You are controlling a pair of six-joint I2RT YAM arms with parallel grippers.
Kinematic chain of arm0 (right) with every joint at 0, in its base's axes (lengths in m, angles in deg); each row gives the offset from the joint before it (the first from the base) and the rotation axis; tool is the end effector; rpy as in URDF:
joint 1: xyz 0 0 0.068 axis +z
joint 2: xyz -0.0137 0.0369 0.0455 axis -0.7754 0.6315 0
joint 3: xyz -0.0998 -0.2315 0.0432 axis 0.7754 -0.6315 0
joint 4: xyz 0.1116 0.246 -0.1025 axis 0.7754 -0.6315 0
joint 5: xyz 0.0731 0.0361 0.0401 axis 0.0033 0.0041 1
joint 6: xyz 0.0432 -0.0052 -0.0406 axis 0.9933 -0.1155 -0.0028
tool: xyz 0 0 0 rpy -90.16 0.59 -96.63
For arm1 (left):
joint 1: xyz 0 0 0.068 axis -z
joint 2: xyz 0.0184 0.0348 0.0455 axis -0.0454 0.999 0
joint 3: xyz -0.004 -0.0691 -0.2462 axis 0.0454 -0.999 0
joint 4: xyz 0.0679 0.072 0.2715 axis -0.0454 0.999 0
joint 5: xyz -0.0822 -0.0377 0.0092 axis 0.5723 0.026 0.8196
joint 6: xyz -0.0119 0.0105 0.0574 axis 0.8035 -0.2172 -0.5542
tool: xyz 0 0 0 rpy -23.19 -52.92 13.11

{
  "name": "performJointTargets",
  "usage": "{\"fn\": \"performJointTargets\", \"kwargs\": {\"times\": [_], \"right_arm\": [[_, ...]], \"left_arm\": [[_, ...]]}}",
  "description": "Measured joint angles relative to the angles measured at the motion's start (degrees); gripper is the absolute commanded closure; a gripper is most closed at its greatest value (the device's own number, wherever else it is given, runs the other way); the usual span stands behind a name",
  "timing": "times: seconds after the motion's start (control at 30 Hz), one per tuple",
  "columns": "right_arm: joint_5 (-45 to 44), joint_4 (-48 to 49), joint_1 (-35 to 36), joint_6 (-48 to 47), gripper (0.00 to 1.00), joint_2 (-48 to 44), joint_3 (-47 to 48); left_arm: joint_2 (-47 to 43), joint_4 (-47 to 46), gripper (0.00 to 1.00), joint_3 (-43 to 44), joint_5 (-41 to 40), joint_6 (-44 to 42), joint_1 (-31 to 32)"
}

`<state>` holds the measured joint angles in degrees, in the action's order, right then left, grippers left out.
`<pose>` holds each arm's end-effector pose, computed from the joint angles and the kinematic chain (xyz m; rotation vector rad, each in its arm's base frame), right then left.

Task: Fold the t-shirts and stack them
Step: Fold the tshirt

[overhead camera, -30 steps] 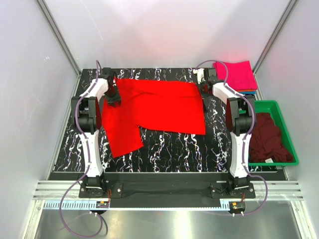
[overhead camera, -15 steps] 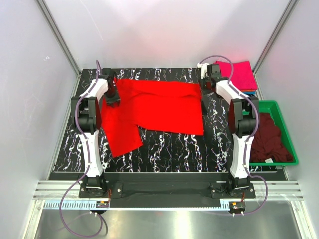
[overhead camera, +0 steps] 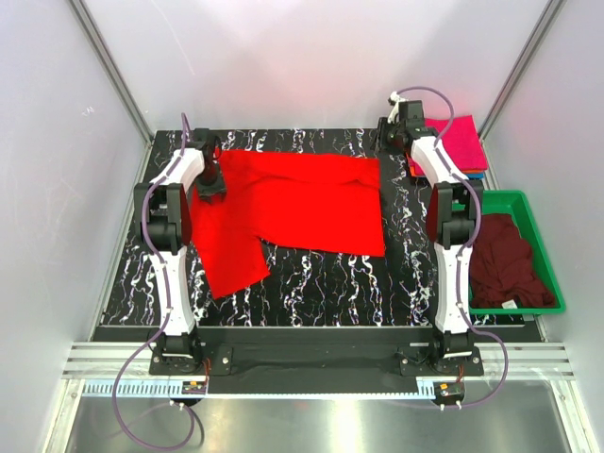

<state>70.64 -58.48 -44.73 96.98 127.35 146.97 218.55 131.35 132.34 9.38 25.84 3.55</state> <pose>0.5679 0.0708 0.1977 -0.0901 2.2601 0.3889 0.4898 -0.0041 0.1366 -0.4706 2.7853 0.0523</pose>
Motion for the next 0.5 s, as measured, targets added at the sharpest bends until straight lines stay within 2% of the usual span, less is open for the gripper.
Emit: {"fn": "performJointTargets", "kwargs": {"times": [0.23,0.5], "right_arm": [[-0.6,-3.7,-0.3,4.0,0.53,3.2,-1.3],[-2.1,-4.9,-0.9,4.7,0.53,5.3,-0.1]], "left_arm": [[0.0,0.7,0.58,0.7,-0.7,-0.4,-0.2],[0.2,0.8,0.58,1.0,-0.8,-0.5,-0.3]]}}
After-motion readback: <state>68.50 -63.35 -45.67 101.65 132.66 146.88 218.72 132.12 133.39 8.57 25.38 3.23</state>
